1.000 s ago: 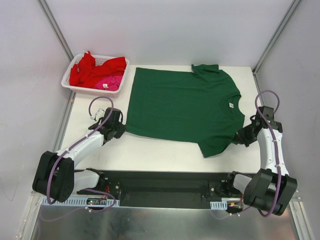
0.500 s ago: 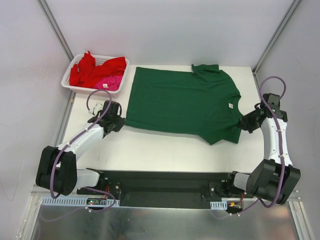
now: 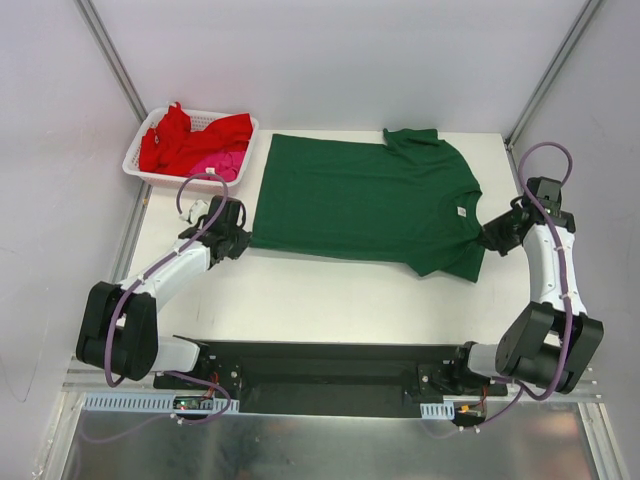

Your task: Fold and stack the t-shirts

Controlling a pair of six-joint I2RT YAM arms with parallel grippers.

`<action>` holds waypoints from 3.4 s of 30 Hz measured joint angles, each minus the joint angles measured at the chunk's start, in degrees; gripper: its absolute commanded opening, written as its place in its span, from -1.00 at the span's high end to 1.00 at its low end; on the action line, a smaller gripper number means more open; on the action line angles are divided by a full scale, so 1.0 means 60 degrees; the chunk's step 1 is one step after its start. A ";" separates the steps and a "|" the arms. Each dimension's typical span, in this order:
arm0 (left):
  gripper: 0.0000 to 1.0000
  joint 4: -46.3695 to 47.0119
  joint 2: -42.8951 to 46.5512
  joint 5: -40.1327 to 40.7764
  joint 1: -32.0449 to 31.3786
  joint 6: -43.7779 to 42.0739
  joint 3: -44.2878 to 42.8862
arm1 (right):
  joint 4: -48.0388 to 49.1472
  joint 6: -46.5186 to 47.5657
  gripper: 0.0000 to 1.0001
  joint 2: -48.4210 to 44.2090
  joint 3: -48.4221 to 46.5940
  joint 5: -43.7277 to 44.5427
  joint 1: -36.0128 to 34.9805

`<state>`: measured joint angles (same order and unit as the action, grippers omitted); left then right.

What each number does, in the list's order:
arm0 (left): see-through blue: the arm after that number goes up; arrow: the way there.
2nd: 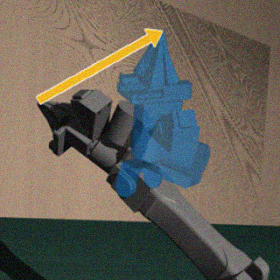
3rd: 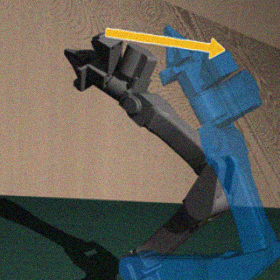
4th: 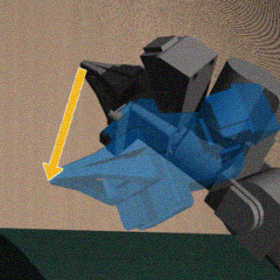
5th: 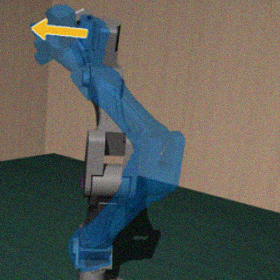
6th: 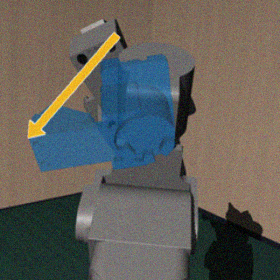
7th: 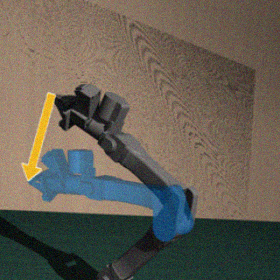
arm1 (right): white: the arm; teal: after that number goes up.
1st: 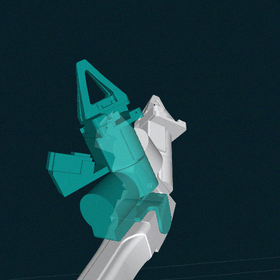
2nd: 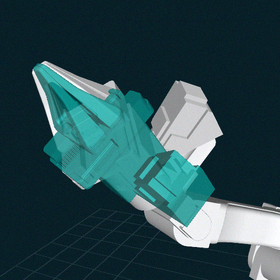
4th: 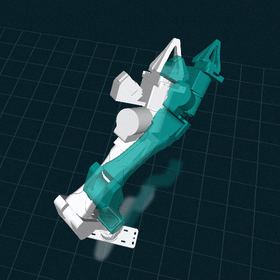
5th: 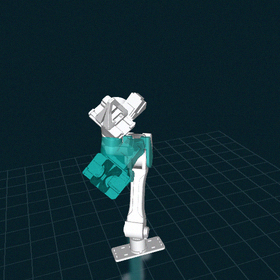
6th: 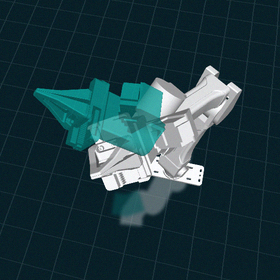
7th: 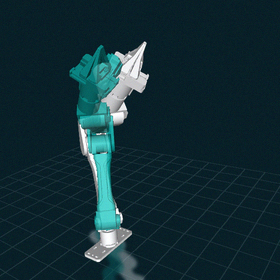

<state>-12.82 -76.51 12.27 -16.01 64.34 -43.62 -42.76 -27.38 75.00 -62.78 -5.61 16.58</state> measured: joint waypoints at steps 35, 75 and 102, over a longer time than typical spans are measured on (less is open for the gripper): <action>1.00 -0.0084 -0.0659 0.0029 0.0000 0.0645 -0.0528 | 0.0594 0.0011 0.98 0.1016 -0.0590 -0.0474 -0.0004; 1.00 -0.0510 -0.1483 0.0211 0.0186 0.0091 -0.1887 | 0.0831 0.0182 0.98 0.2058 -0.1585 -0.1031 -0.0004; 1.00 -0.0867 -0.1796 0.0288 0.0248 -0.0047 -0.2441 | 0.0889 0.0510 0.98 0.2962 -0.2382 -0.1668 -0.0004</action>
<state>-18.02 -87.29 14.00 -14.52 64.05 -58.26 -37.43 -24.32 92.77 -77.08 -15.62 16.56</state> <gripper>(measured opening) 0.011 0.027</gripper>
